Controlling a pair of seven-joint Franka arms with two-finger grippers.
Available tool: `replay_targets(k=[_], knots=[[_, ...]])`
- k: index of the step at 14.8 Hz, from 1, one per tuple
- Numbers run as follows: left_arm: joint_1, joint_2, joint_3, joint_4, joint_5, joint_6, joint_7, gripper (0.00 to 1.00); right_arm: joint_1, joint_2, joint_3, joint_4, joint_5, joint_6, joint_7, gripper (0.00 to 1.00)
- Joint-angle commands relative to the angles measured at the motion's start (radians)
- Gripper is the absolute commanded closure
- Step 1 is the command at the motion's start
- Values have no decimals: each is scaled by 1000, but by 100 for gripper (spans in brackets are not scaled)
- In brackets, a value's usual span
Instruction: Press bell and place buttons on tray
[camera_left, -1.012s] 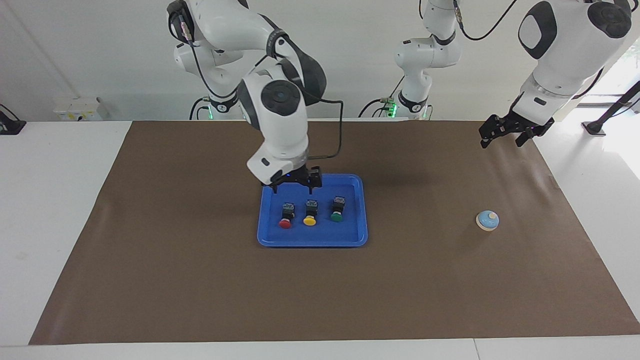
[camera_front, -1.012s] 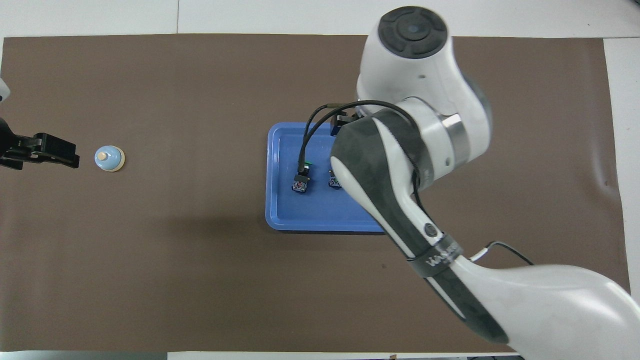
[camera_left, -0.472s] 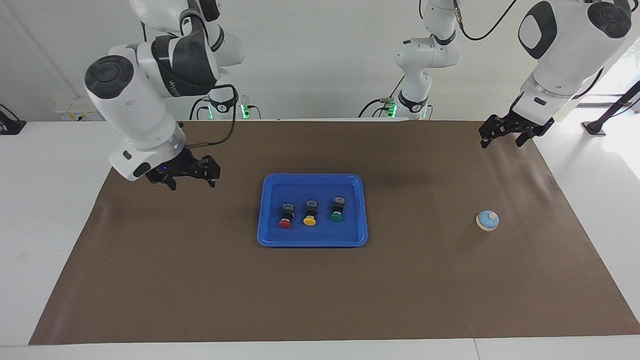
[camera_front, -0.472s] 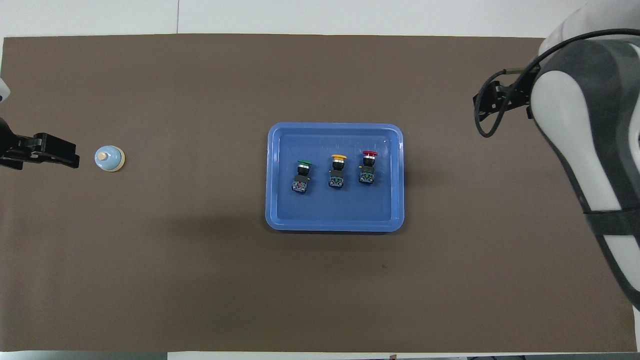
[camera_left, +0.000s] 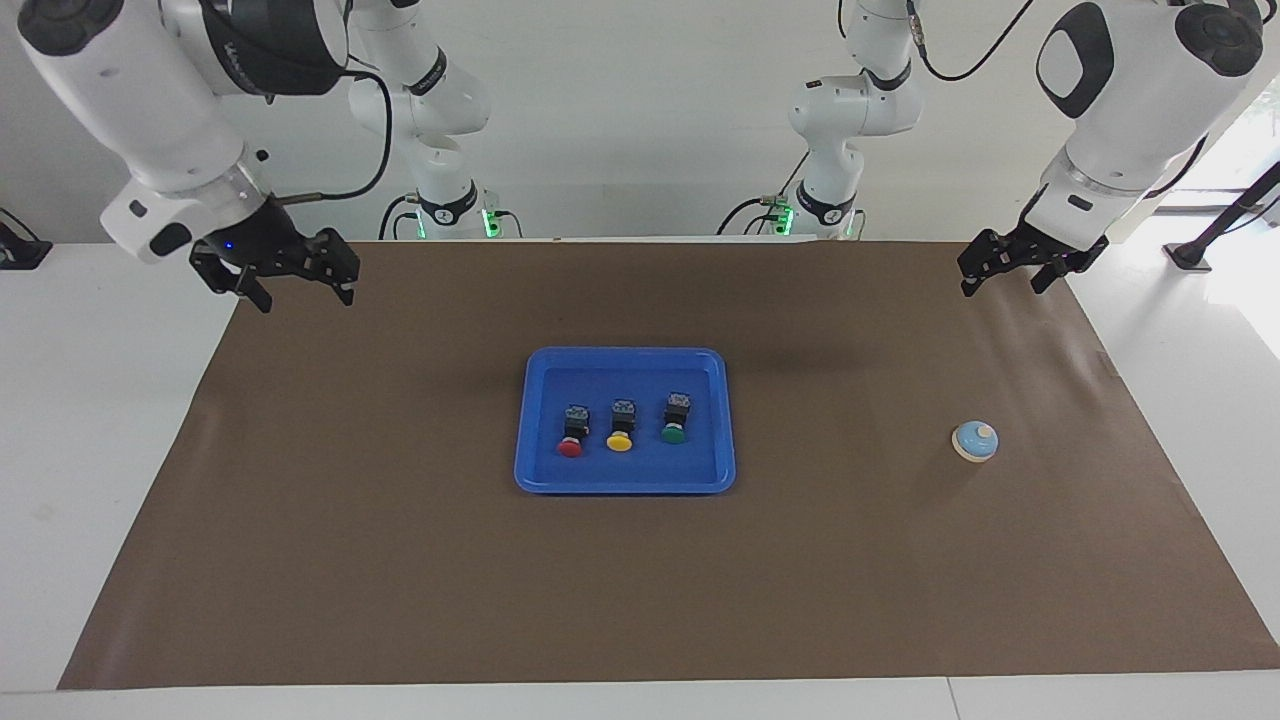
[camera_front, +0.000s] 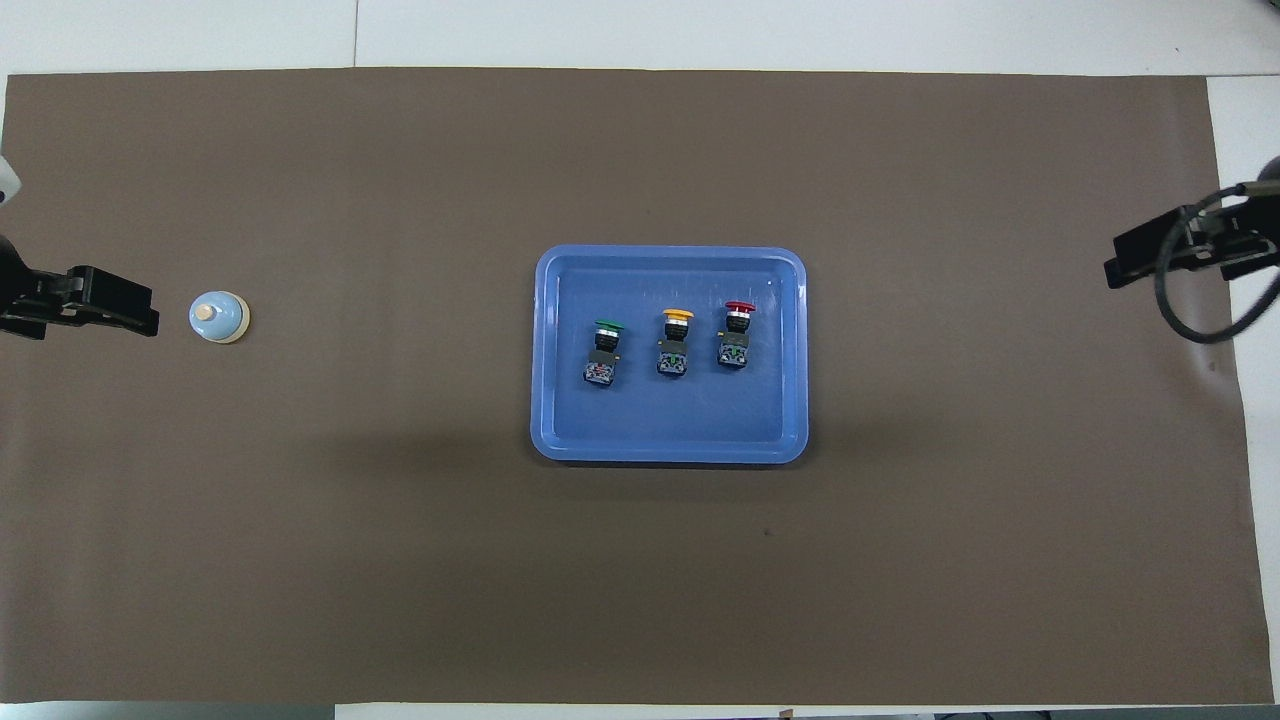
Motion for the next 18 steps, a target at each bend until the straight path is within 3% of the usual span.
replay_targets(k=[1, 18], knots=[[-2, -17, 3, -18, 0, 2, -9, 0, -37, -170, 10, -191, 18, 15, -25, 0], [-2, -17, 3, -18, 0, 2, -10, 0, -35, -115, 17, -215, -41, 84, -27, 0]])
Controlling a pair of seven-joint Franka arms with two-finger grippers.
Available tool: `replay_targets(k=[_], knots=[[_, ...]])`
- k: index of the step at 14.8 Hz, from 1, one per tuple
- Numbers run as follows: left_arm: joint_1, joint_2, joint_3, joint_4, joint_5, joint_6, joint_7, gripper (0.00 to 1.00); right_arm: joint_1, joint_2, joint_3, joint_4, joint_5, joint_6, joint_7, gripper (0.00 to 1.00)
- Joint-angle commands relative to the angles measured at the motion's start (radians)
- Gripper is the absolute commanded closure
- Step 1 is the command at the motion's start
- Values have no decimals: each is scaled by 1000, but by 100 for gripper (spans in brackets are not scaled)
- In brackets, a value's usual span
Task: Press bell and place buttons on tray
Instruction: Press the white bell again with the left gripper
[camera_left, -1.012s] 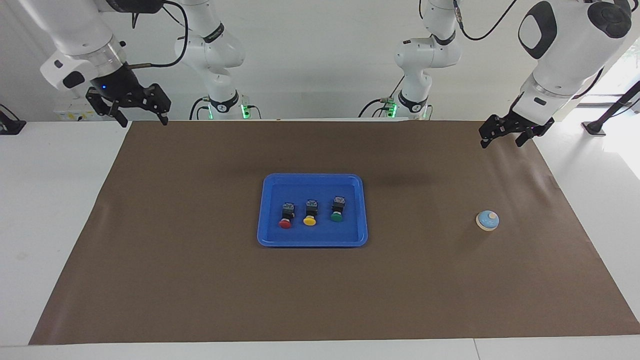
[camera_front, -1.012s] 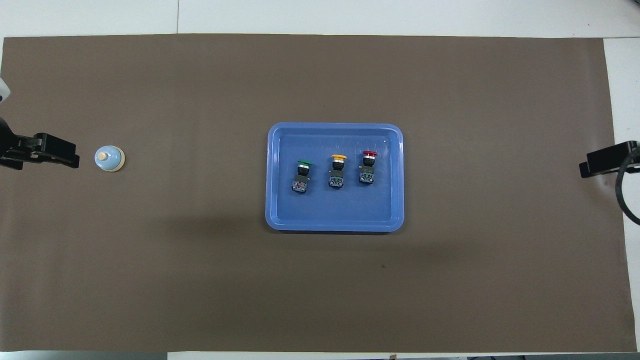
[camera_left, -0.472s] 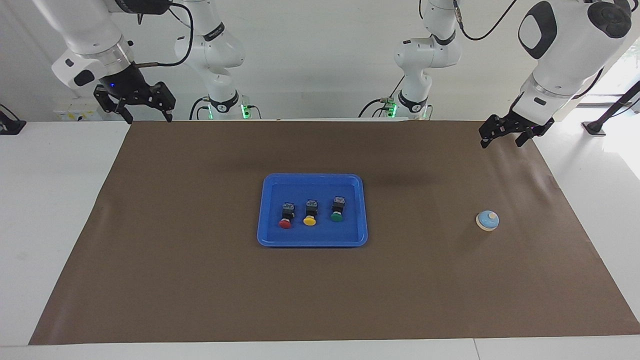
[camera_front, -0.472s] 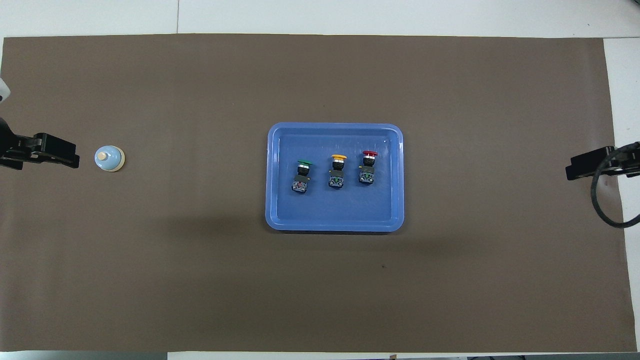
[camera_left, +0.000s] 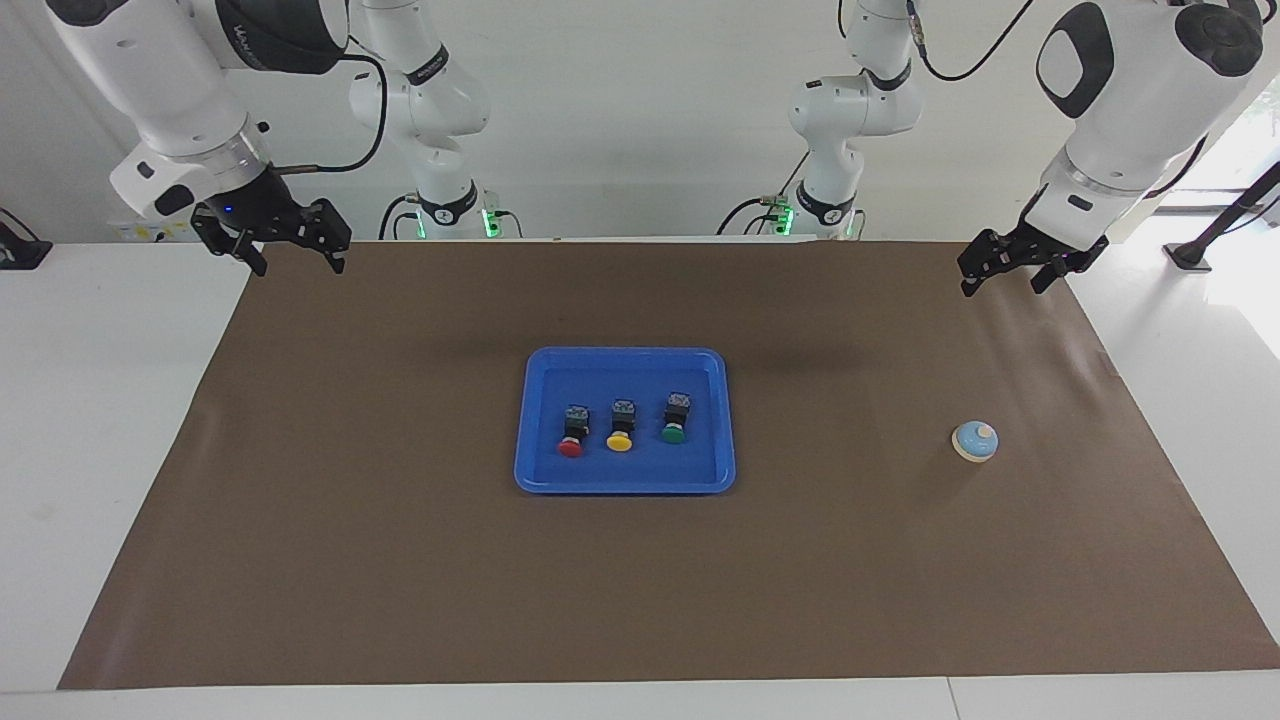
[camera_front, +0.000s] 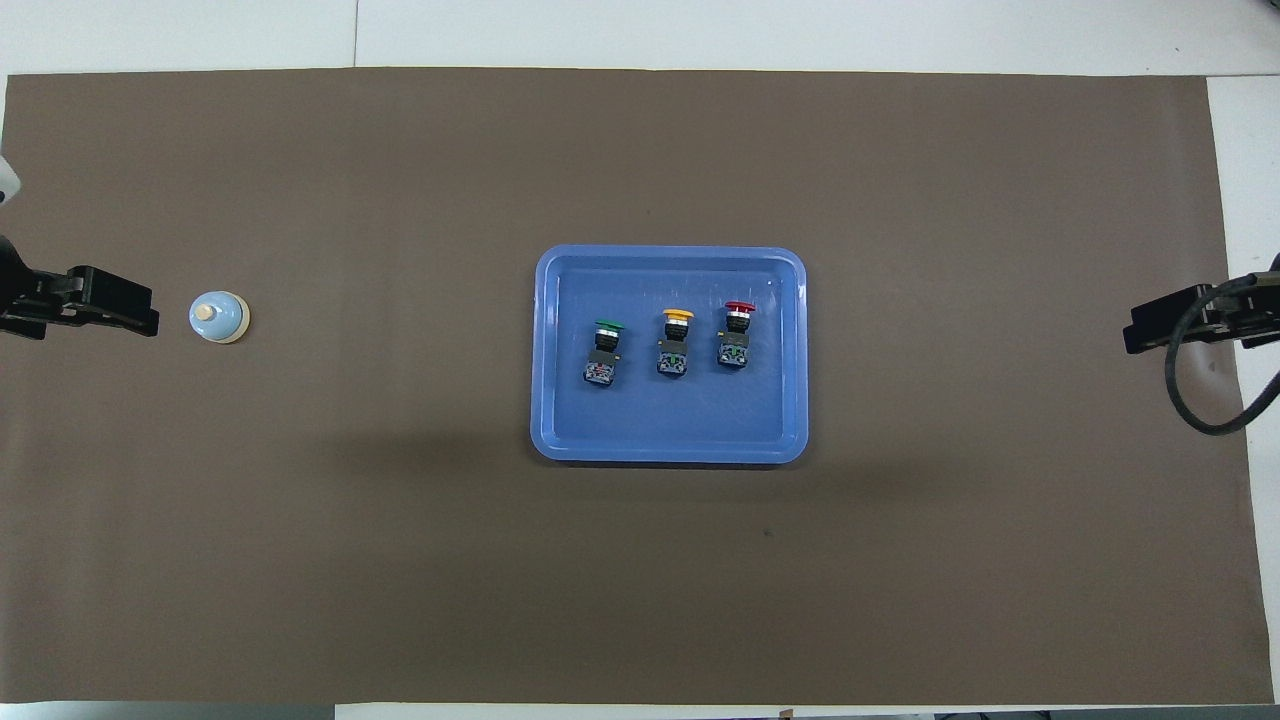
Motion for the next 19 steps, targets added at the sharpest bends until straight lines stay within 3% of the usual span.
replay_targets(k=[1, 8, 9, 10, 11, 13, 16, 19], knots=[[-2, -17, 3, -18, 0, 2, -10, 0, -15, -13, 13, -15, -15, 9, -27, 0], [-10, -17, 3, -23, 0, 21, -12, 0, 1, -23, 13, -12, -12, -6, -23, 0], [-5, -17, 2, -27, 0, 66, -15, 33, -4, -23, 13, -12, -12, -6, -21, 0], [-2, -20, 3, -52, 0, 99, -13, 87, -7, -23, 13, -12, -12, -6, -21, 0], [3, -25, 8, -87, -2, 117, -15, 100, -9, -23, 13, -12, -12, -6, -21, 0], [58, 13, 9, -110, 0, 175, -12, 100, -9, -23, 13, -12, -12, -6, -21, 0], [78, 154, 9, -115, 0, 304, -4, 100, -7, -23, 13, -12, -12, -6, -21, 0], [113, 232, 9, -199, 0, 533, 0, 100, -9, -23, 13, -12, -12, -6, -21, 0]])
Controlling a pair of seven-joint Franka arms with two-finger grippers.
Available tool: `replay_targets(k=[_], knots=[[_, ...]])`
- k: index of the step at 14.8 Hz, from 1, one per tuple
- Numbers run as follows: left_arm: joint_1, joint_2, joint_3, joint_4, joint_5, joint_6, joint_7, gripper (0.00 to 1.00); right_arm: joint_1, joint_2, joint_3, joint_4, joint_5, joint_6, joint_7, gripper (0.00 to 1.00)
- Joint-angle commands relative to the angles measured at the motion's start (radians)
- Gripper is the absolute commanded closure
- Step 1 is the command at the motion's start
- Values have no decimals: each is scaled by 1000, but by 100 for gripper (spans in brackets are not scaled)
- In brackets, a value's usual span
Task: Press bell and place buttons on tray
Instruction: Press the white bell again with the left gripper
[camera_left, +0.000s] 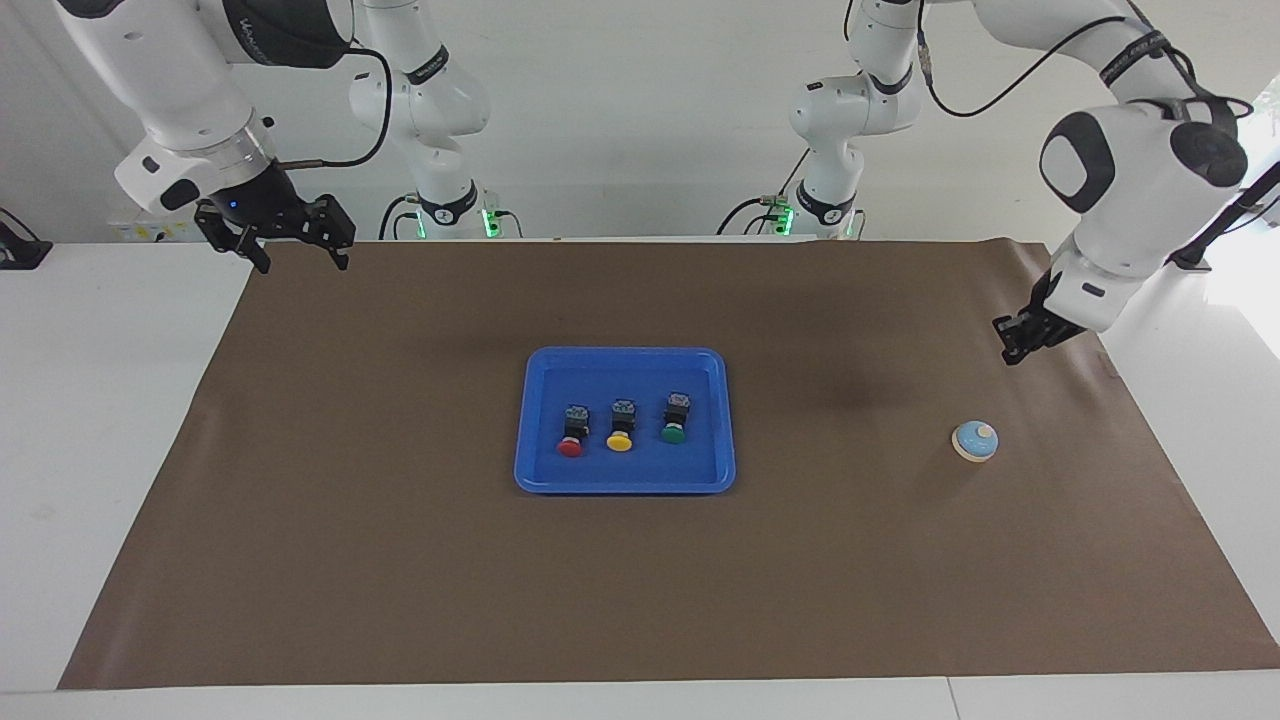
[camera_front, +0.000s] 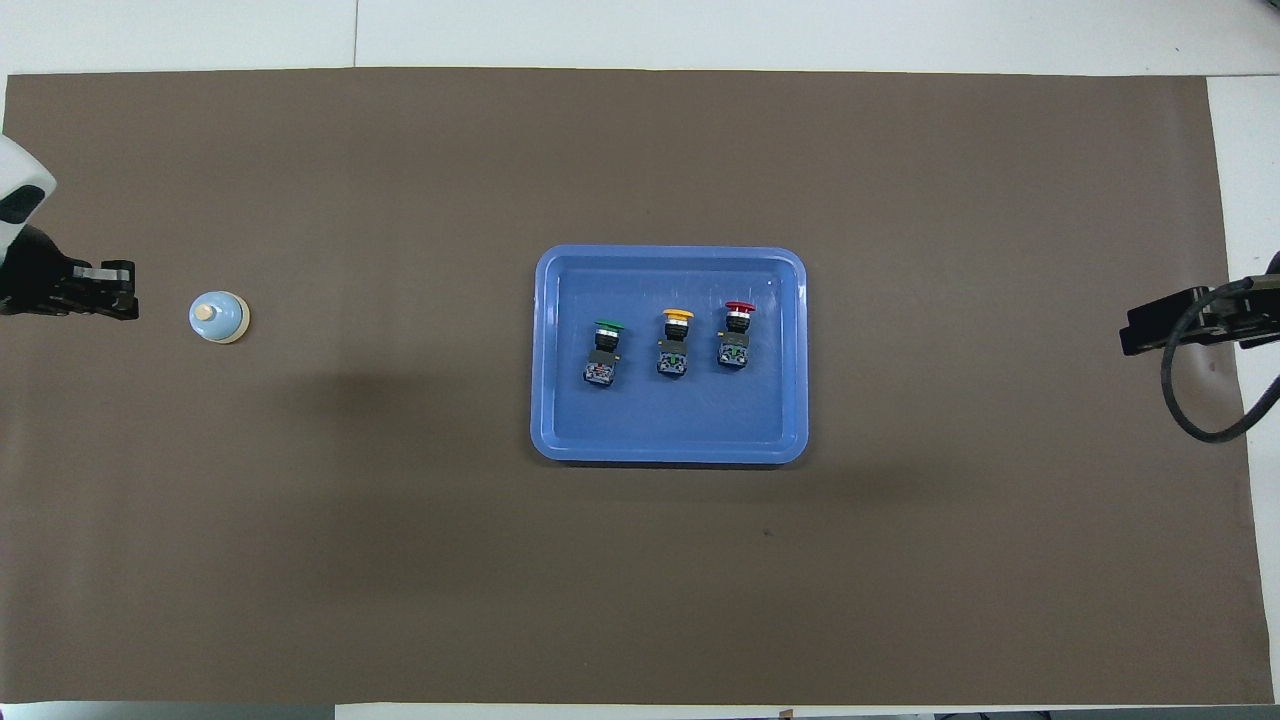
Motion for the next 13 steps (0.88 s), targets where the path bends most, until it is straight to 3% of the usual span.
replay_targets(k=[1, 4, 8, 10, 11, 12, 13], knots=[[19, 77, -4, -31, 4, 128, 10, 100, -8, -16, 5, -12, -12, -4, -21, 0], [19, 120, -4, -57, 4, 203, 12, 100, -8, -16, 5, -12, -12, -4, -21, 0], [22, 113, -2, -149, 6, 283, 15, 100, -8, -16, 5, -12, -12, -4, -21, 0], [21, 117, -4, -101, 4, 254, 13, 100, -8, -16, 5, -12, -12, -4, -21, 0], [13, 116, -4, -20, 4, 161, 13, 93, -8, -16, 5, -12, -12, -4, -21, 0], [7, 110, -4, 52, 3, 69, 12, 60, -8, -16, 5, -12, -12, -4, -21, 0], [6, 91, -6, 92, 0, -12, 6, 12, -8, -16, 5, -12, -12, -4, -21, 0]])
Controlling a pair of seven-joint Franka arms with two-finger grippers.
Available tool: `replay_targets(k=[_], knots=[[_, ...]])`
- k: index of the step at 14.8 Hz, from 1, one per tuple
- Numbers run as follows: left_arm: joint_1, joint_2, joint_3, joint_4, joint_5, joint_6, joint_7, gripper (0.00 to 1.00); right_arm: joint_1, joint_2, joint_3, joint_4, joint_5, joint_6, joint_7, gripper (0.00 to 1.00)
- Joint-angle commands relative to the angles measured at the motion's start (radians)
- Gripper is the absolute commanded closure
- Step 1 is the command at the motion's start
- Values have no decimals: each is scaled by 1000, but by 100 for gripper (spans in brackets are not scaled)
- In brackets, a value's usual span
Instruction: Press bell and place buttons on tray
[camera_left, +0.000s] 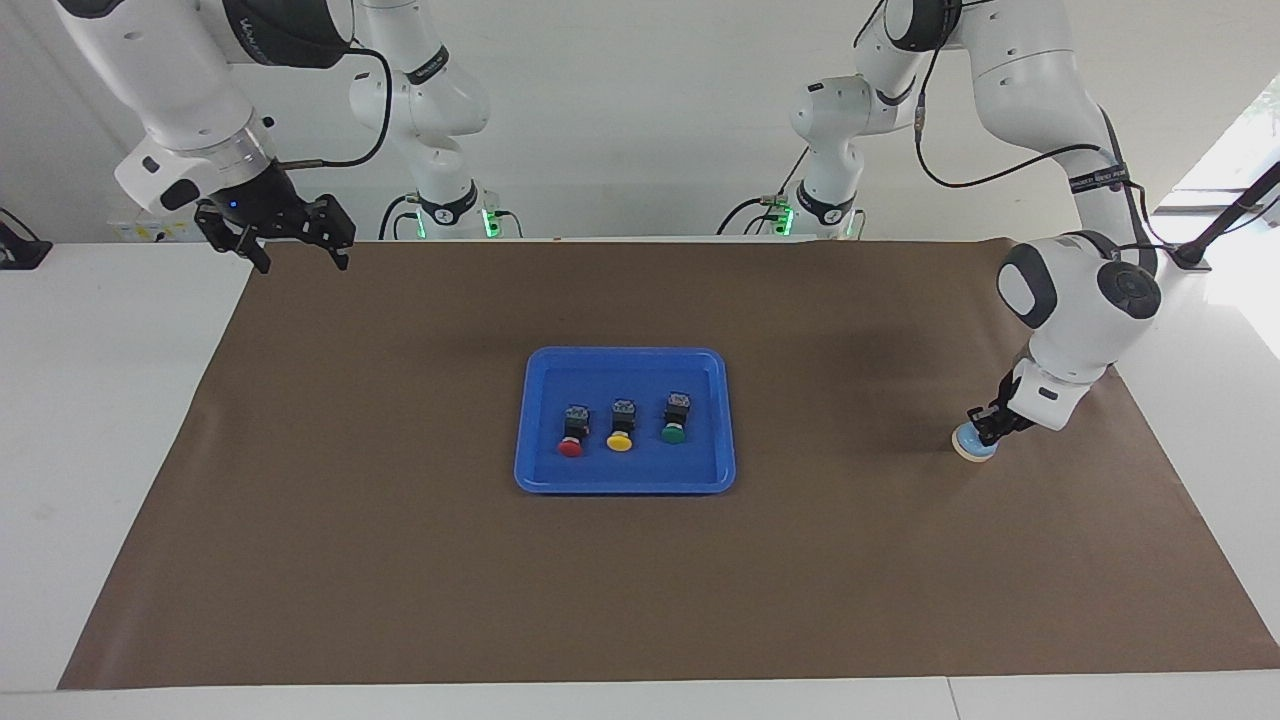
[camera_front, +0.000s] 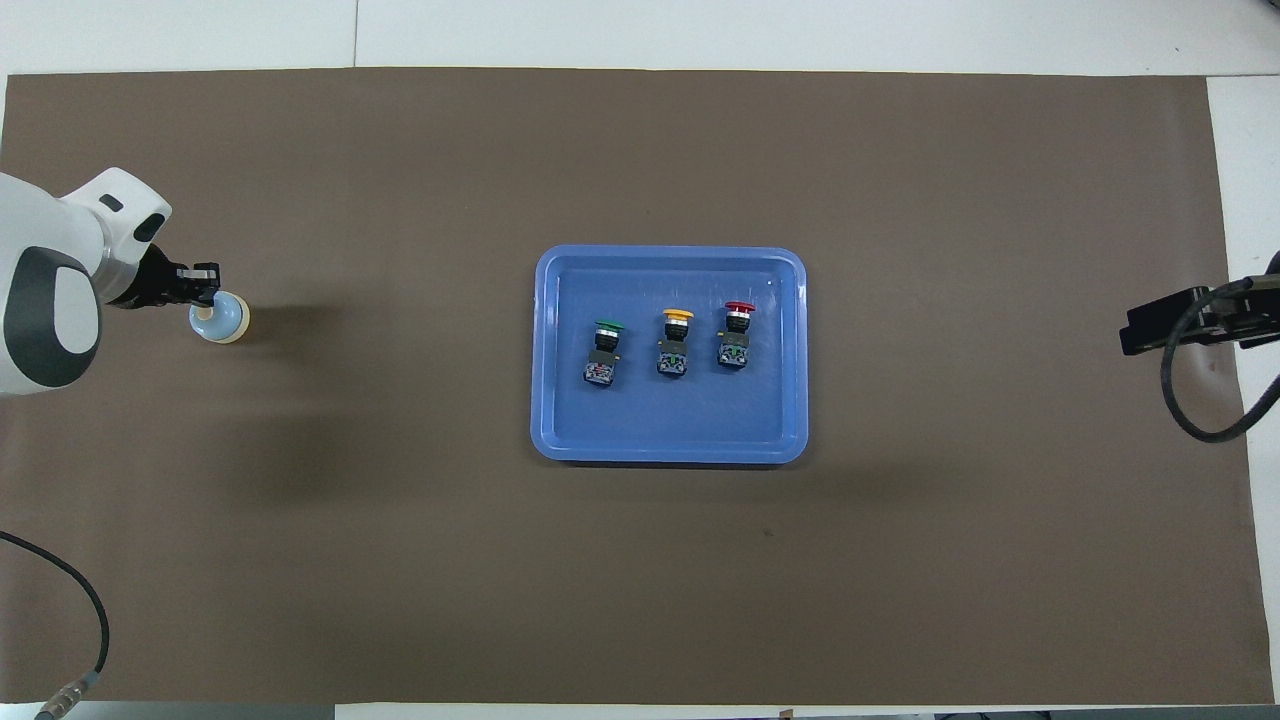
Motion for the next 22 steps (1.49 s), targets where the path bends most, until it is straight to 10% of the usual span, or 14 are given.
replay_targets(k=[1, 8, 22], knots=[[-13, -77, -1, 104, 0, -225, 0, 0, -8, -16, 5, -12, -12, -4, -21, 0], [-55, -295, -6, 90, 0, -549, 9, 0, -8, -16, 5, -12, -12, -6, -21, 0], [-78, -313, -6, 136, -11, -655, 9, 0, -8, -16, 5, -12, -12, -6, -21, 0]])
